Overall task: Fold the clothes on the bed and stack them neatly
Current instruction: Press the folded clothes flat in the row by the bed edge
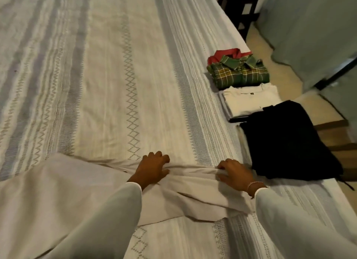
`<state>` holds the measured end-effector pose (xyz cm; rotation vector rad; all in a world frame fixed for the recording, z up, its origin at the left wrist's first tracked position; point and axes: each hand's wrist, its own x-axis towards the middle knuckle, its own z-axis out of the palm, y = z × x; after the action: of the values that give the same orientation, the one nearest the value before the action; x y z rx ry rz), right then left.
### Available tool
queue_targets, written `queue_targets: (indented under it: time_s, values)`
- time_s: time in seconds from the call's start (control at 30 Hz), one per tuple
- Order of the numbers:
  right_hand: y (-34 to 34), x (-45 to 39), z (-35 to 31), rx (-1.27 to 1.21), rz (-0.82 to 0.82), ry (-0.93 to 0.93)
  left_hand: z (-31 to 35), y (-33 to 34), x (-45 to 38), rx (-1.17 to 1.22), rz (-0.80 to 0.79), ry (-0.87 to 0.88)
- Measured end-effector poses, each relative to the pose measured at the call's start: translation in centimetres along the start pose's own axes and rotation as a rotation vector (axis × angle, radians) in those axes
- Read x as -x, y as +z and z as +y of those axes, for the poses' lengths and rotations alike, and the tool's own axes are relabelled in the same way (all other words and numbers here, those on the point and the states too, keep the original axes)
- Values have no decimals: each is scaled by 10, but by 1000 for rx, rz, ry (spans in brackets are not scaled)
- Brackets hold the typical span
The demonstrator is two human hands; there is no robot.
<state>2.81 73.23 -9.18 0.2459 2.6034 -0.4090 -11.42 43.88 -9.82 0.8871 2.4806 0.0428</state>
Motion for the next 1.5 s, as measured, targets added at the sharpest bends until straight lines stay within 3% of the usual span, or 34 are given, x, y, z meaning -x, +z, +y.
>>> queue_targets:
  time_s: [0.1, 0.2, 0.3, 0.43, 0.57, 0.63, 0.7, 0.77, 1.0, 1.1, 1.2, 1.3, 1.4, 1.5]
  values:
    - [-8, -10, 29, -6, -31, -80, 5, -1, -16, -12, -20, -22]
    - [-24, -27, 44, -142, -5, -146, -2, -6, -23, 178, -12, -39]
    - [-39, -46, 54, -138, 55, -96, -14, -13, -28, 359, 33, -76]
    - [-54, -71, 55, -20, 88, -43, -19, -15, -36, 382, 67, -146]
    - [-50, -70, 50, 233, 353, 2, -19, -12, -38, 228, 336, -121]
    - [-45, -64, 44, 174, 427, -95, -20, -13, -35, 220, 290, -47]
    - [-40, -58, 37, 152, 260, -182, -20, -10, -32, 151, 112, 39]
    - [-36, -55, 35, 207, 114, -192, -20, -4, -32, 100, 37, 80]
    - [-41, -67, 34, 147, 2, -136, -15, -5, -37, 277, -14, 30]
    - [-49, -73, 39, -7, -56, -74, -19, -9, -43, 419, 20, 10]
    - [-65, -76, 40, -66, -68, -75, -21, -17, -46, 237, -50, 24]
    - [-74, -79, 39, -101, -45, -60, -20, -17, -48, 3, 5, 59]
    - [-76, -86, 42, -81, -53, -47, -20, -16, -54, 37, 34, 17]
    - [-82, -93, 49, -147, -76, -11, -24, -21, -61, 220, 1, -79]
